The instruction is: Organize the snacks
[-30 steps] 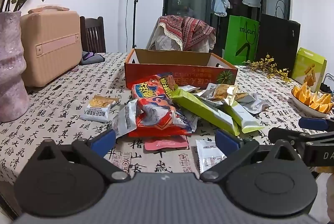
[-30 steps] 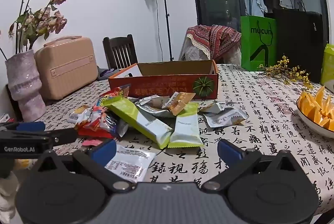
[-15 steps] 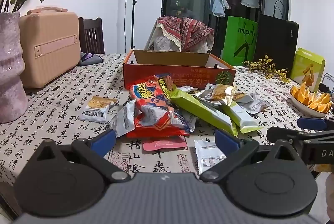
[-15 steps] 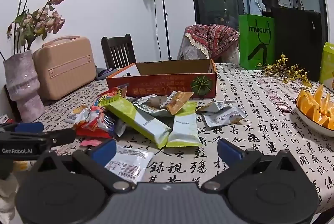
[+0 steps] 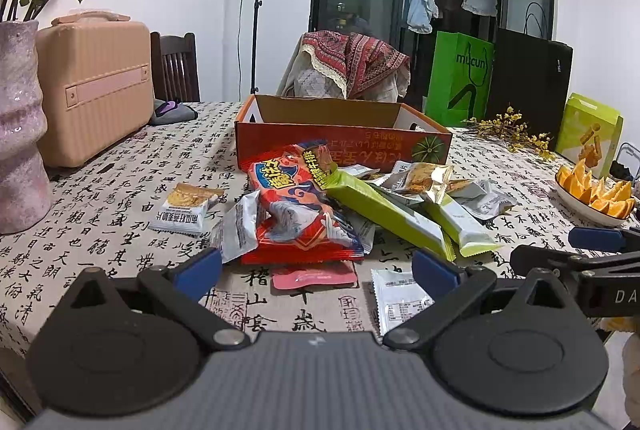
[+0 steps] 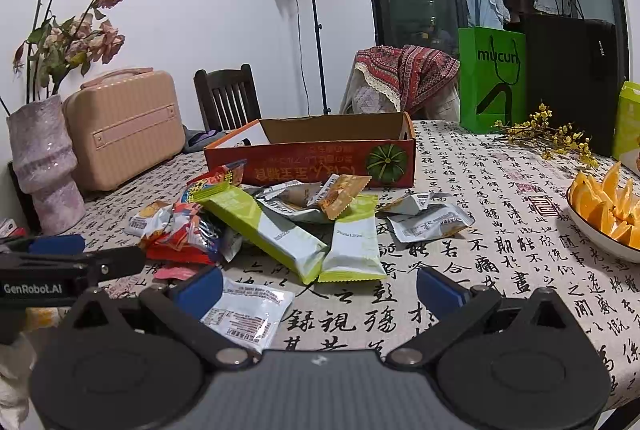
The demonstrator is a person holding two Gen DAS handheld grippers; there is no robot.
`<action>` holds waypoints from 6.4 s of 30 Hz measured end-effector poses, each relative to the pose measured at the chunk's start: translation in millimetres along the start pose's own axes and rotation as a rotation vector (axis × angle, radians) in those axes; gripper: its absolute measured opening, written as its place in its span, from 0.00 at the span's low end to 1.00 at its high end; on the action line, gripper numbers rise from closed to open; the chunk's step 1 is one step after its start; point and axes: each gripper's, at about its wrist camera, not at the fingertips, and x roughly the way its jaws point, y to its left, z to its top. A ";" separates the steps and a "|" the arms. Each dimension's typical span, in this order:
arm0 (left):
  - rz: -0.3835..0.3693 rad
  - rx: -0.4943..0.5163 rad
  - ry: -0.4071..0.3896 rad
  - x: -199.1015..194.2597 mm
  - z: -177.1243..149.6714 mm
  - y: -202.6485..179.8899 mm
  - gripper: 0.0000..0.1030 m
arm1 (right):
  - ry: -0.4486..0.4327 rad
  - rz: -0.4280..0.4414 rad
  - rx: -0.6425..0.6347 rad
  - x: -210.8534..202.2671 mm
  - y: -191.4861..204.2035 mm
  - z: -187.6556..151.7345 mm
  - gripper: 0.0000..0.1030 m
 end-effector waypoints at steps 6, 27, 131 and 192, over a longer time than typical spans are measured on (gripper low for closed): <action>0.000 0.000 0.000 0.0 0.1 -0.1 1.00 | 0.000 0.000 0.004 -0.1 -0.8 0.2 1.00; -0.001 0.002 -0.002 0.0 0.4 -1.1 1.00 | 0.002 -0.001 0.003 1.3 -1.6 -0.2 1.00; 0.094 -0.158 0.064 45.8 14.7 66.0 1.00 | 0.099 0.189 0.121 91.2 8.1 -5.6 0.14; -0.074 -0.122 0.017 213.5 190.4 20.6 0.37 | -0.086 0.095 0.199 212.5 -51.8 184.7 0.10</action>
